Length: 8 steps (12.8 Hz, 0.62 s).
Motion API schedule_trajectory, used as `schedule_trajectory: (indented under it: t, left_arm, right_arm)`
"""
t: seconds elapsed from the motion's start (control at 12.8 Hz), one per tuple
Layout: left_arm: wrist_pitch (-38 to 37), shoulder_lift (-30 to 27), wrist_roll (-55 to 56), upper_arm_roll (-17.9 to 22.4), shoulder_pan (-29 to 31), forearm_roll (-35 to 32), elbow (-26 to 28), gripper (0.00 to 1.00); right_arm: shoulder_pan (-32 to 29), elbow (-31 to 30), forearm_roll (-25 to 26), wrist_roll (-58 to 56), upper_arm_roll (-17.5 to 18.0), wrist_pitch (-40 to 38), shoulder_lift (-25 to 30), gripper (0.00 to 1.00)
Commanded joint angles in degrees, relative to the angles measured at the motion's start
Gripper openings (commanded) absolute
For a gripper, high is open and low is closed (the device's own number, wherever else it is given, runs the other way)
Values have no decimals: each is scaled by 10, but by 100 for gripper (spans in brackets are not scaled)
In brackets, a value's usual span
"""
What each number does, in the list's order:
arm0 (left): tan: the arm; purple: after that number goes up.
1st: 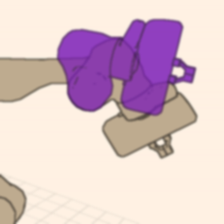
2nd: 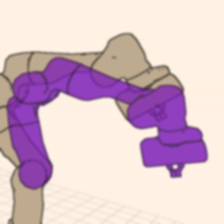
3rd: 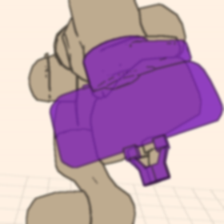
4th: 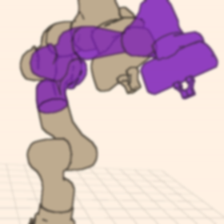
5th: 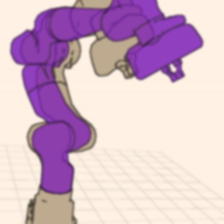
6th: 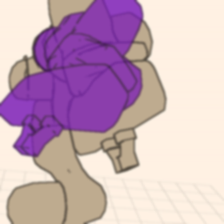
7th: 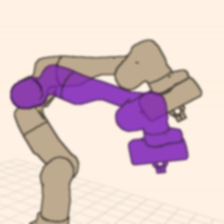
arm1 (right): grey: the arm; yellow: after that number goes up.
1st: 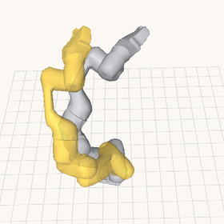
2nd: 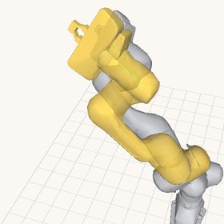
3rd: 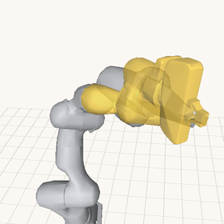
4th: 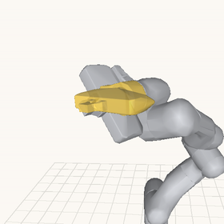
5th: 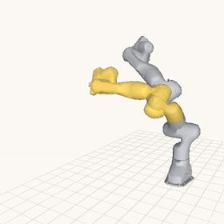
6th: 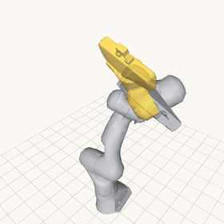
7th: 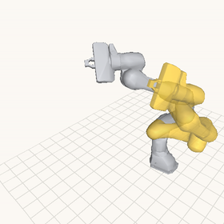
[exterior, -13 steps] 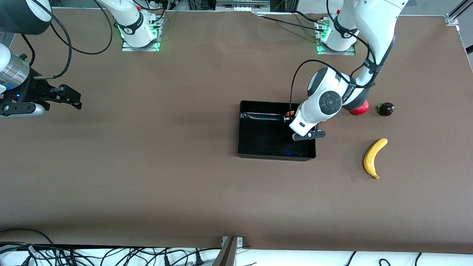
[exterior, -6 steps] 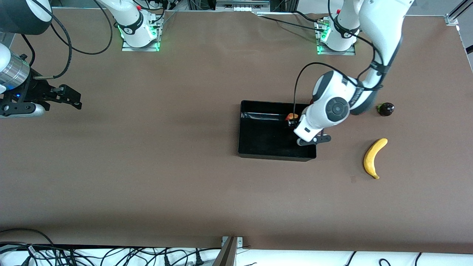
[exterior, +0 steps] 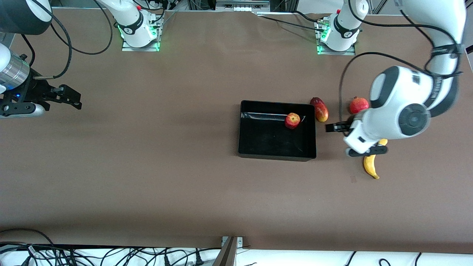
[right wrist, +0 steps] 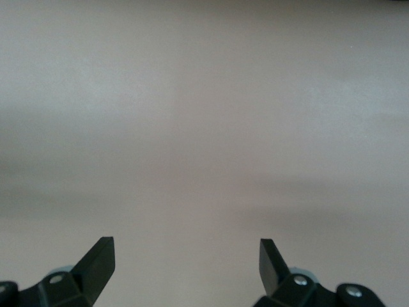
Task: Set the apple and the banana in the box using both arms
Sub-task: 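Move the left gripper to the yellow banana and grasp it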
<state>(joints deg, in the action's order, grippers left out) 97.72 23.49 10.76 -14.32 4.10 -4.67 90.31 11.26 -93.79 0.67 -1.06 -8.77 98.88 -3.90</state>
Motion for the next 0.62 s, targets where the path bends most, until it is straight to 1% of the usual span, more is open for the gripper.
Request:
schedule_trajectory:
  t: [0.0,0.31,0.39,0.55]
  left_arm:
    - [44,39,-147,-5,48,-76,-14,100]
    - [158,126,-270,-4,123,-97,-3,100]
    - [184,138,-279,-4,130,-97,11,100]
    - [267,144,-281,-4,140,-98,63,100]
  right_arm:
    - [-7,12,2,-2,6,-1,-5,100]
    - [-7,12,2,-2,6,-1,-5,100]
    - [-7,12,2,-2,6,-1,-5,100]
    - [-7,12,2,-2,6,-1,-5,100]
